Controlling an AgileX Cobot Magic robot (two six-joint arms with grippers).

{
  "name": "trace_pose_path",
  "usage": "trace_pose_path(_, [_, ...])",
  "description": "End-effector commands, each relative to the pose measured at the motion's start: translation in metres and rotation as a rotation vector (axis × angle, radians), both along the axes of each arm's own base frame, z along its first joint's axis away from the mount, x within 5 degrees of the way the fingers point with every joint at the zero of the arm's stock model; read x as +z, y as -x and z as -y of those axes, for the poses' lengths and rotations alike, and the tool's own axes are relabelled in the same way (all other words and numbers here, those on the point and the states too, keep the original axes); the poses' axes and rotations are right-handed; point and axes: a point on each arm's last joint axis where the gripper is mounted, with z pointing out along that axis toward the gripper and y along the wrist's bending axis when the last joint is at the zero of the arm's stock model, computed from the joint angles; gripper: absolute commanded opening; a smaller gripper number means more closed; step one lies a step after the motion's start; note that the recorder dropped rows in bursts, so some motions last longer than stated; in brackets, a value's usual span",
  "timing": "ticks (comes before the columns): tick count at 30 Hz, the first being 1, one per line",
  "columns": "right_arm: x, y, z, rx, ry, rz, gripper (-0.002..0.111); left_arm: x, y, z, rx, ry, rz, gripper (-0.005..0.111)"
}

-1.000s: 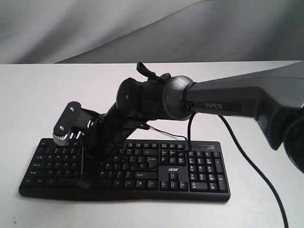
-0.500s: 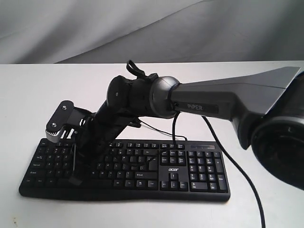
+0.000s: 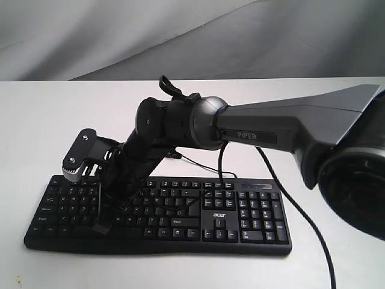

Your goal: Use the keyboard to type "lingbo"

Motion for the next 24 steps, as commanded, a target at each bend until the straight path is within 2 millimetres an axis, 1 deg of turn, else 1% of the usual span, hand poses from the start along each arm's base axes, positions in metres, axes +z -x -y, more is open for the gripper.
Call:
trace_pose_path(1, [0.005,-0.002,-0.001,-0.006,-0.011,0.013,0.000,-0.001,0.000,0.000,0.000,0.005,0.006,0.000])
trace_pose_path(8, [-0.004,-0.001,-0.001,-0.008,-0.005,-0.007,0.000,-0.001,0.000,0.000,0.000,0.005,0.006,0.000])
trace_pose_path(17, [-0.006,0.000,-0.001,0.001,0.006,-0.014,0.000,-0.001,0.000,0.000,0.000,0.005,0.006,0.000])
trace_pose_path(22, [0.012,0.003,0.000,0.010,-0.011,-0.019,0.000,-0.001,0.000,0.000,0.000,0.005,0.006,0.000])
trace_pose_path(24, [0.016,0.005,0.000,0.021,-0.009,-0.030,0.000,-0.001,0.000,0.000,0.000,0.005,0.006,0.000])
